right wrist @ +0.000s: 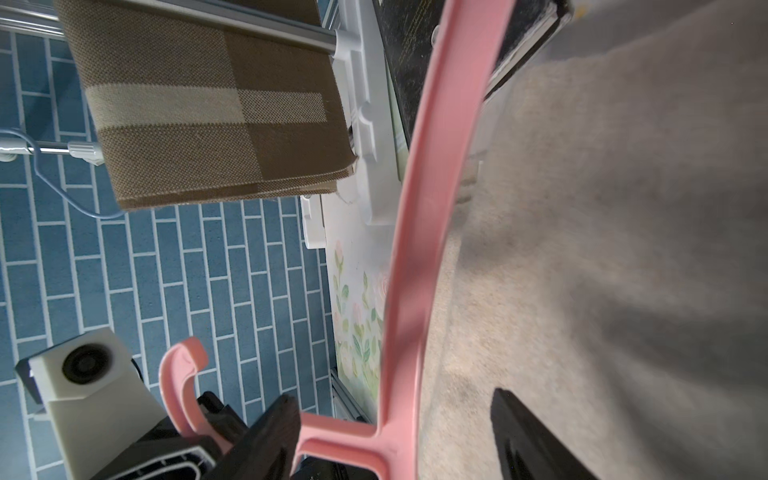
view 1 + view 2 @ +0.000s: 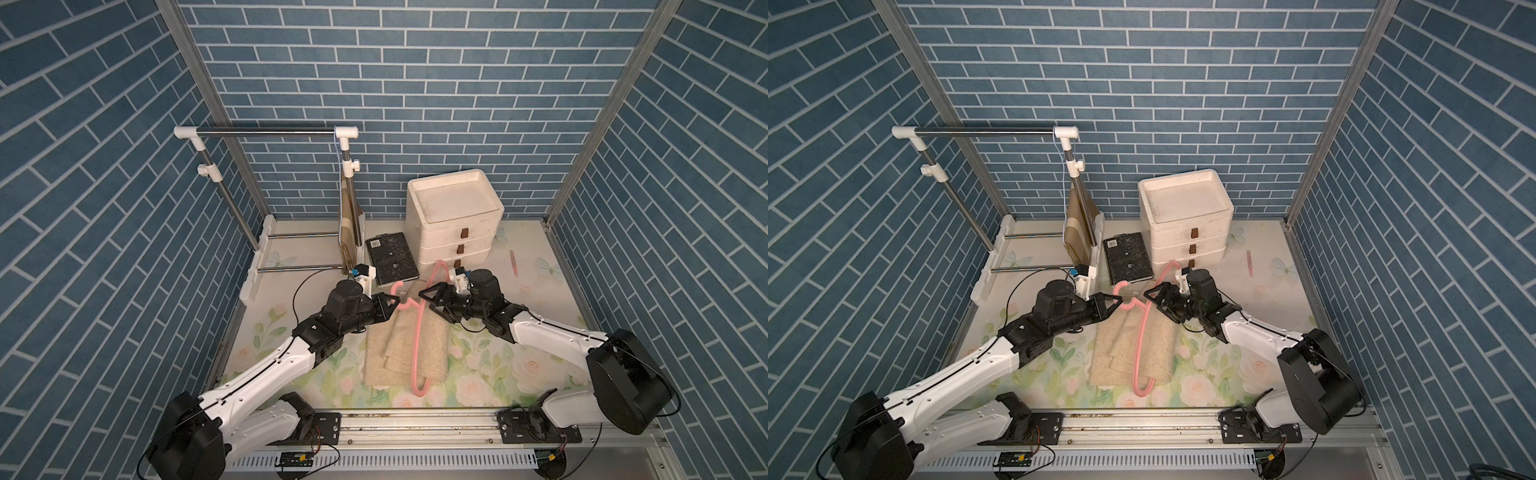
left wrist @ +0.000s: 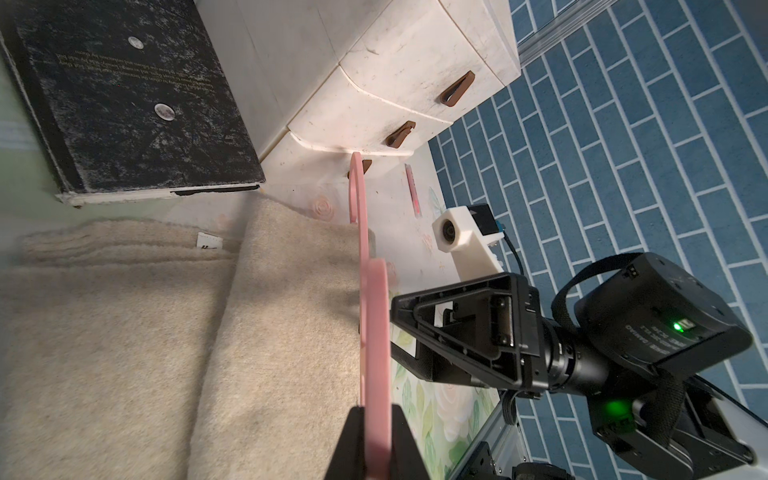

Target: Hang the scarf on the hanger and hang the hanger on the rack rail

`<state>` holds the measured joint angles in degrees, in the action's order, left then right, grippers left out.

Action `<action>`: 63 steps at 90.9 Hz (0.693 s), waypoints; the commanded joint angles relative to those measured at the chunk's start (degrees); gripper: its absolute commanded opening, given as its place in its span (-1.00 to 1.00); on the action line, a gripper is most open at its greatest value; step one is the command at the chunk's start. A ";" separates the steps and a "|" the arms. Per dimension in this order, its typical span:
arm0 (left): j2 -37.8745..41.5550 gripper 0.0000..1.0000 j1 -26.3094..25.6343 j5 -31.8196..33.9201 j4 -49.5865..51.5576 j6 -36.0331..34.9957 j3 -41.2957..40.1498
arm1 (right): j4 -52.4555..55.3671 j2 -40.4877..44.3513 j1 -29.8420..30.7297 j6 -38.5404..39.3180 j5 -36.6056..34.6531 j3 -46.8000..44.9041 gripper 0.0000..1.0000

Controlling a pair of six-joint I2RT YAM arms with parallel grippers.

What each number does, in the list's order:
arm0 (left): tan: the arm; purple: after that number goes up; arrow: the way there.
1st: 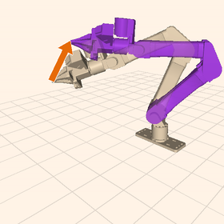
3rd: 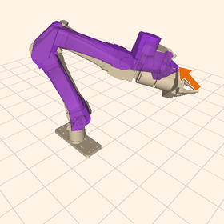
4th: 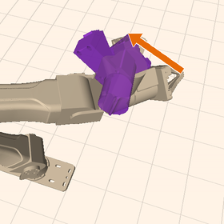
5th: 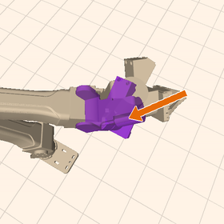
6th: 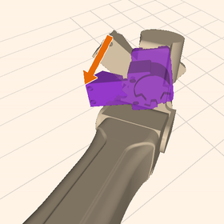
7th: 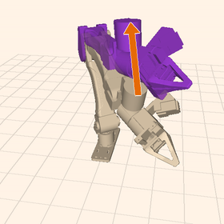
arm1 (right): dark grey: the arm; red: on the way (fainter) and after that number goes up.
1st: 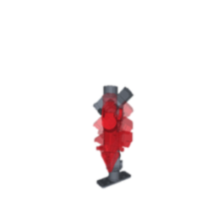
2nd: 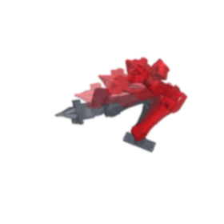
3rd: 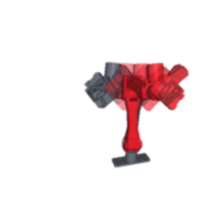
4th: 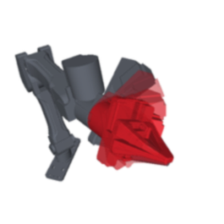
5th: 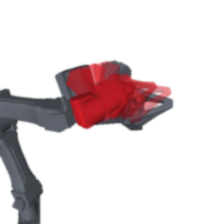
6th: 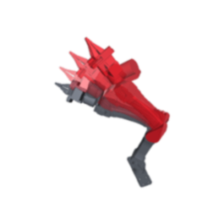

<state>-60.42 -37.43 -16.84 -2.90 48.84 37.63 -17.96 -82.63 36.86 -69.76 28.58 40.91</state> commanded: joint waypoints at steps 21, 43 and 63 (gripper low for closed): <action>-0.35 -1.00 -0.35 -0.71 -4.73 -0.88 0.71 | -3.75 -5.42 2.23 -2.14 -0.05 2.57 0.07; -0.47 -0.89 -0.31 -0.57 -4.03 -3.42 1.91 | -2.90 -4.65 2.15 -1.50 0.12 1.19 -0.63; 2.92 -0.13 1.48 3.01 3.18 -5.13 3.26 | -2.46 -2.44 1.75 -0.74 -0.10 -1.10 -0.85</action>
<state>-60.27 -37.15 -16.16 -3.03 45.34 38.83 -20.56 -87.37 38.72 -72.01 28.10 41.43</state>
